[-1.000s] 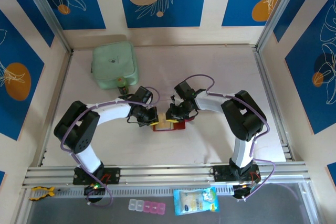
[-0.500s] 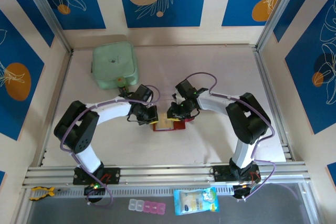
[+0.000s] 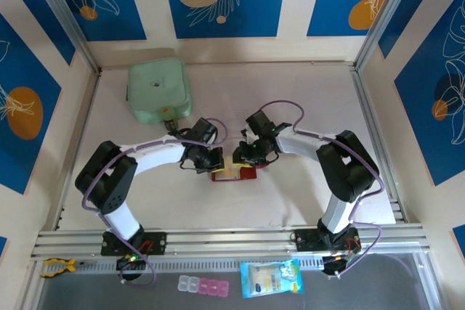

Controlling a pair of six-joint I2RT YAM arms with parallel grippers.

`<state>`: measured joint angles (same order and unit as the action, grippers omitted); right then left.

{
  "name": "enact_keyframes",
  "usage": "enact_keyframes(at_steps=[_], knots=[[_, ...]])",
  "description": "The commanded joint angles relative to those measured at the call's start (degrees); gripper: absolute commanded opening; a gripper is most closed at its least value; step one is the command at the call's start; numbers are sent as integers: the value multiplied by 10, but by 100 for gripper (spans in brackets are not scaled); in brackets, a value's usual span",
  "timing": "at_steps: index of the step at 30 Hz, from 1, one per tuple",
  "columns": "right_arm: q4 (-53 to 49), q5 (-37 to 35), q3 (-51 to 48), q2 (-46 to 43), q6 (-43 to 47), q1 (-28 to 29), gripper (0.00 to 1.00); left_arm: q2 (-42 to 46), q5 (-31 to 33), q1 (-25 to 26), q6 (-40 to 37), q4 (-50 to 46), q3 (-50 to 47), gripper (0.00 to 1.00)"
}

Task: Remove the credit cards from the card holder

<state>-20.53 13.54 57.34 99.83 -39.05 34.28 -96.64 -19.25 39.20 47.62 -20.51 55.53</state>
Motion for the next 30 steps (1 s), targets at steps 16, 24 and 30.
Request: enact_keyframes(at_steps=[16, 24, 30], knots=[[69, 77, -33, 39, -9, -21, 23, -28, 40, 4, -17, -33, 6, 0], [104, 123, -44, 43, -17, -25, 21, -31, 40, 4, -19, -40, 8, 0], [131, 147, -54, 42, -29, -33, 18, -32, 40, 4, -19, -40, 9, 0]])
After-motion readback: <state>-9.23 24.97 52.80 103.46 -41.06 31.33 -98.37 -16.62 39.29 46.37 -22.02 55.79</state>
